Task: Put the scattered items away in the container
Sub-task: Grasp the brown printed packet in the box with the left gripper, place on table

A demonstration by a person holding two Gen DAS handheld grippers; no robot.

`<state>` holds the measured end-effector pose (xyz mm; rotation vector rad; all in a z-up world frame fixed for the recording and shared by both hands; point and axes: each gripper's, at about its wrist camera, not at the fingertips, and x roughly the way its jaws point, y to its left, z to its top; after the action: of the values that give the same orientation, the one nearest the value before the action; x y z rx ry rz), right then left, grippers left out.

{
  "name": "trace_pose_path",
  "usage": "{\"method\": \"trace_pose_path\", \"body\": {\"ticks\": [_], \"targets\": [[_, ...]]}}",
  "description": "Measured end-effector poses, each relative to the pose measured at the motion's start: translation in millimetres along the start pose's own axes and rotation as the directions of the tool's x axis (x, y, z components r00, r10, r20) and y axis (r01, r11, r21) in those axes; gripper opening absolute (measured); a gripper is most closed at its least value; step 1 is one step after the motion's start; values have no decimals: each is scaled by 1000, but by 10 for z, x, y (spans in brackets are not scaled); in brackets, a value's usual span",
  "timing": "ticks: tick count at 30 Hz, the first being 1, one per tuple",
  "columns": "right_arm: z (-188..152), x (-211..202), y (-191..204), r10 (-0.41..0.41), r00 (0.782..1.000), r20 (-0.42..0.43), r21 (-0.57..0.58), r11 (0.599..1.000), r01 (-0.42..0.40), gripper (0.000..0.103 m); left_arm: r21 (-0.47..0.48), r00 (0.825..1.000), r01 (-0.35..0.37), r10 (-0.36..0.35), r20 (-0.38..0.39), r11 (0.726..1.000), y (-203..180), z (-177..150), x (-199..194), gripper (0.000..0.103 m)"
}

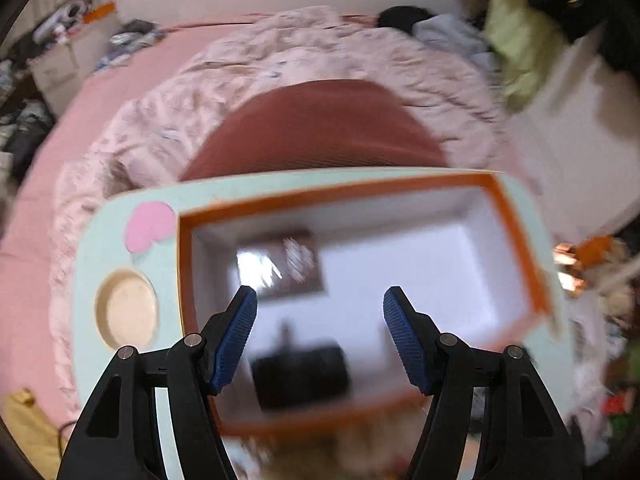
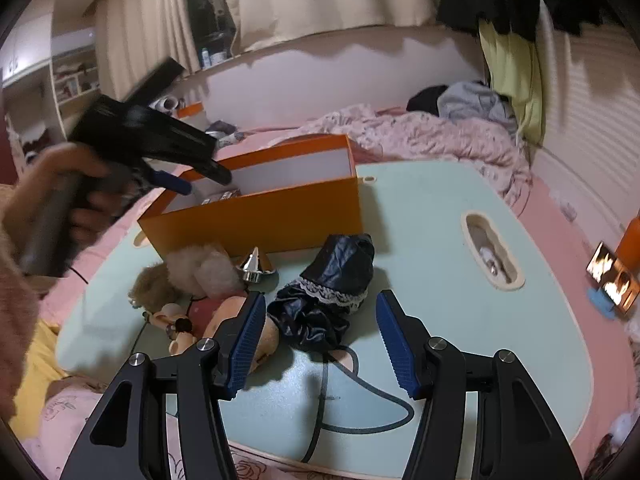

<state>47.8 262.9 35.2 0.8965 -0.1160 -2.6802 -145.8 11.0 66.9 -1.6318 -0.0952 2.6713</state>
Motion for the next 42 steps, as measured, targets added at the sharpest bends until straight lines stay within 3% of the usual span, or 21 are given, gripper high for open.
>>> {"method": "trace_pose_path", "body": {"ticks": [5, 10, 13, 16, 18, 21, 24, 26, 28, 31, 35, 38, 42], "targets": [[-34, 20, -98, 31, 999, -10, 44, 999, -30, 58, 3, 982, -182, 182, -46, 983, -38, 79, 330, 66], [-38, -1, -139, 45, 999, -6, 57, 997, -45, 58, 31, 968, -237, 239, -72, 971, -109, 122, 466, 66], [-39, -8, -154, 51, 999, -5, 66, 997, -51, 58, 59, 969, -235, 239, -64, 970, -157, 134, 496, 66], [-40, -22, -152, 57, 998, -4, 72, 996, -56, 58, 76, 988, -132, 138, -72, 988, -210, 112, 432, 66], [-41, -17, -151, 60, 998, -8, 76, 995, -59, 58, 72, 991, -102, 107, -77, 992, -215, 91, 396, 66], [-45, -17, -142, 61, 998, -11, 76, 995, -60, 58, 68, 984, -164, 168, -63, 984, -209, 99, 405, 66], [-43, -7, -139, 62, 998, -14, 76, 995, -60, 58, 52, 979, -182, 186, -87, 982, -180, 126, 496, 66], [-44, -9, -136, 62, 998, -15, 78, 995, -60, 58, 45, 982, -168, 171, -81, 985, -174, 126, 524, 66], [-48, -17, -133, 61, 998, -14, 80, 995, -60, 58, 37, 987, -129, 132, -88, 991, -159, 122, 513, 56], [-55, -16, -136, 62, 998, -16, 84, 995, -61, 58, 21, 993, -54, 56, -100, 998, -126, 110, 464, 55], [-55, -10, -138, 60, 998, -17, 81, 995, -58, 58, 23, 999, 49, -49, 4, 999, -66, 50, 102, 56], [-58, 1, -156, 57, 998, -20, 76, 996, -55, 58, 36, 985, 150, -152, 86, 988, 7, -106, -346, 56], [-56, 9, -153, 53, 998, -23, 73, 996, -52, 58, 89, 960, 234, -245, 138, 968, 118, -445, -784, 56]]}}
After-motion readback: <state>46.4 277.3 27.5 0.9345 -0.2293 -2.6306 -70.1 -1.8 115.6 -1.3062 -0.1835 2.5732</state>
